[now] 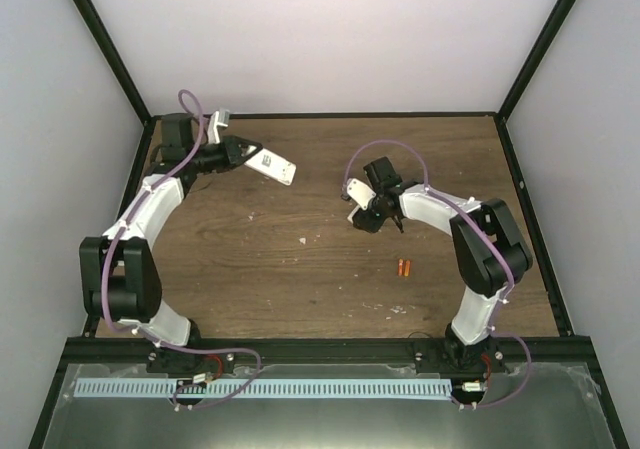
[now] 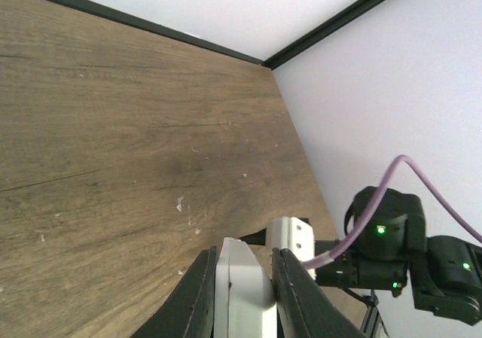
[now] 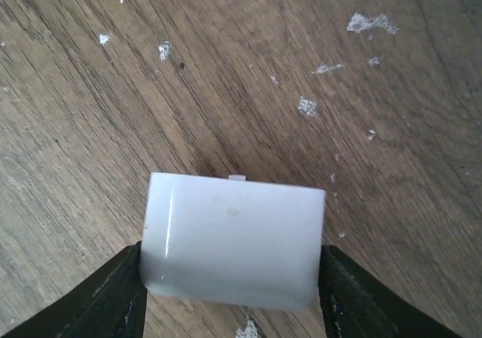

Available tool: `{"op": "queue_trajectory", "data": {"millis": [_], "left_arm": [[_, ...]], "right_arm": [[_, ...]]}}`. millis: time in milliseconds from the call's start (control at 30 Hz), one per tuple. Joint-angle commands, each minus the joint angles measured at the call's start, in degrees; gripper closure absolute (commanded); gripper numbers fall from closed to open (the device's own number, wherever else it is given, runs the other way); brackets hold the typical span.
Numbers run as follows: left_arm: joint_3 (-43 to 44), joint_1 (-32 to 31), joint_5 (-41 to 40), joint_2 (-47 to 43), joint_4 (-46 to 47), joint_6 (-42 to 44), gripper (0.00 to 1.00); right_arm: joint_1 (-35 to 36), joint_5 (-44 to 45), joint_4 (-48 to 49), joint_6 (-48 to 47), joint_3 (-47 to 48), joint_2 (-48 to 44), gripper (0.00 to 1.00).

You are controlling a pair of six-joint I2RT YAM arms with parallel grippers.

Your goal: Load the batteries into the remote control

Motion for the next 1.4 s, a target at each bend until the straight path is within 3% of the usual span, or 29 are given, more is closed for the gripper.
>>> {"op": "queue_trajectory", "data": {"millis": [0,233,400,533,700,900,1067,1367], "left_arm": [[-2.6,0.1,2.3,-3.1,1.3,0.5,1.0],[-16.0,0.1,1.5,-7.7,16.0,-9.4,1.0],[-26.9,0.0,-3.6,-14.8,25.1,-15.9,1.0],[-33.5,-0.1,-7.6,-19.3,31.5,-20.5,1.0],[-39.7,-0.7,-8.0,-21.3,37.7,-25.3,1.0],[-44.2,-1.3,-6.9,-22.4,43.3,-29.3,1.0],[-43.9,-2.8,-6.1,-21.9,43.2,-29.1,1.0],[-43.0,-5.5,-5.4,-19.2,46.1,-29.7,1.0]], "right_arm": [[-0.2,2.0,-0.9,1.1,2.7,1.8,0.44],[-0.2,2.9,-1.8,2.5,3.4,1.9,0.32],[-0.2,3.2,-4.9,8.4,5.1,-1.7,0.26],[-0.3,4.3,-10.1,18.9,6.1,-6.8,0.2],[-0.2,5.3,-20.7,38.8,6.8,-9.5,0.18],[-0.2,7.5,-26.3,56.0,-2.2,-14.7,0.18],[-0.2,10.1,-29.4,63.4,-7.3,-17.1,0.26],[-0.2,14.3,-28.6,68.1,-11.8,-17.4,0.52]]}}
